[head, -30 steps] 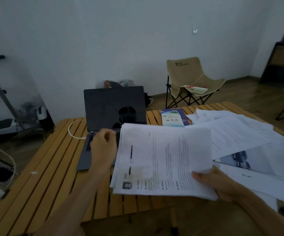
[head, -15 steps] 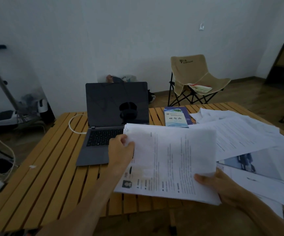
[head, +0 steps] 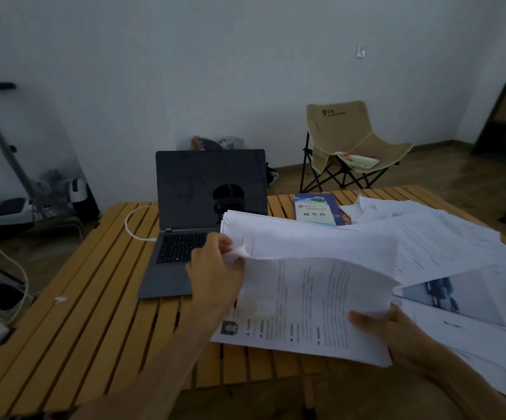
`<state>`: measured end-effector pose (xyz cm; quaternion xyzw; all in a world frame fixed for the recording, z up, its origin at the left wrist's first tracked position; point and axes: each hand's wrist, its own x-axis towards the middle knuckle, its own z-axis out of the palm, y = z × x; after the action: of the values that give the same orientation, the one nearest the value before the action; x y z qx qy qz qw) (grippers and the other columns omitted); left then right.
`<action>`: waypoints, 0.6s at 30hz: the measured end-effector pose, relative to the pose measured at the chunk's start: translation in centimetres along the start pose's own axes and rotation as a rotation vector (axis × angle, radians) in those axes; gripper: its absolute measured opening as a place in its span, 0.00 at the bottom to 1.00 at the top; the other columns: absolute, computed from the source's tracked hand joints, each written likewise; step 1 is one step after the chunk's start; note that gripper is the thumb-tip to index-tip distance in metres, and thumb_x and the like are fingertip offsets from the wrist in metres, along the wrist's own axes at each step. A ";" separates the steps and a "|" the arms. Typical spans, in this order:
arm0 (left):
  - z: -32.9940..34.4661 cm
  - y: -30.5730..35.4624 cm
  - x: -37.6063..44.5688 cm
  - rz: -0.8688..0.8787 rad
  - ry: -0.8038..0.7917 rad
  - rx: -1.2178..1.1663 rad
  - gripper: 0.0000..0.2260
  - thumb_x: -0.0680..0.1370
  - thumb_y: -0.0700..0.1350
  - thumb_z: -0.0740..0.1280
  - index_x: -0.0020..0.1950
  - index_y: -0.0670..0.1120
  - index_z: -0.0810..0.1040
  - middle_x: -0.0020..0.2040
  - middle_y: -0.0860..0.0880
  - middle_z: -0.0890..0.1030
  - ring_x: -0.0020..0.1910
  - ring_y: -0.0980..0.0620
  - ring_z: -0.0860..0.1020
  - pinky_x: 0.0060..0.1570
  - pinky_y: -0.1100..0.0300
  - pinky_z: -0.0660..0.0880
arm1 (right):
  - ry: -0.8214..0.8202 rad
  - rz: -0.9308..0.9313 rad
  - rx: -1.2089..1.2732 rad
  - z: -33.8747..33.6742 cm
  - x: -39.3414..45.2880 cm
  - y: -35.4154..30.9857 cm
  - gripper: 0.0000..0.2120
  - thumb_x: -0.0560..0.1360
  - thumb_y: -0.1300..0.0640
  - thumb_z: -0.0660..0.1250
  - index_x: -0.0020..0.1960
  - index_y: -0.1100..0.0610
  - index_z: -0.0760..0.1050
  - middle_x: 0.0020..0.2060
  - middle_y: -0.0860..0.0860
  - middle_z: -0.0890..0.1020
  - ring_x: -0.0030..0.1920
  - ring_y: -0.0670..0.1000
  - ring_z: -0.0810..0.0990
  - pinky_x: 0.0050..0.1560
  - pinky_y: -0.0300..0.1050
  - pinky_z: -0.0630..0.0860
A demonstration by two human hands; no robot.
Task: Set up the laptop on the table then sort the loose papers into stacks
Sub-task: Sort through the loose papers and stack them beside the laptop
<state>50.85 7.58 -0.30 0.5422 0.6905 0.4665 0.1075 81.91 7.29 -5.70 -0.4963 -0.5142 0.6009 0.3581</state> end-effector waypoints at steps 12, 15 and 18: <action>-3.7 1.8 1.5 0.123 0.027 -0.449 0.28 0.74 0.42 0.73 0.71 0.53 0.65 0.64 0.56 0.71 0.61 0.59 0.74 0.52 0.65 0.76 | 0.063 -0.261 -0.040 0.0 0.0 -1.7 0.33 0.60 0.37 0.80 0.58 0.54 0.80 0.51 0.58 0.85 0.50 0.61 0.85 0.48 0.68 0.81; -3.9 2.2 1.9 0.149 0.026 -0.469 0.25 0.78 0.42 0.69 0.73 0.53 0.65 0.62 0.57 0.75 0.60 0.57 0.77 0.56 0.54 0.79 | 0.046 -0.290 -0.084 0.3 0.3 -2.0 0.42 0.55 0.32 0.80 0.59 0.58 0.78 0.50 0.58 0.85 0.49 0.61 0.85 0.47 0.64 0.82; -3.5 1.8 1.2 0.151 0.098 -0.424 0.20 0.79 0.42 0.68 0.69 0.51 0.70 0.59 0.56 0.77 0.58 0.58 0.78 0.55 0.51 0.80 | 0.020 -0.328 -0.112 0.6 0.5 -1.6 0.43 0.54 0.32 0.80 0.58 0.60 0.78 0.48 0.58 0.85 0.47 0.61 0.85 0.45 0.62 0.83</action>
<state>49.27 6.67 3.37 0.5342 0.5390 0.6337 0.1503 81.11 7.93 -4.24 -0.4309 -0.6175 0.4999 0.4280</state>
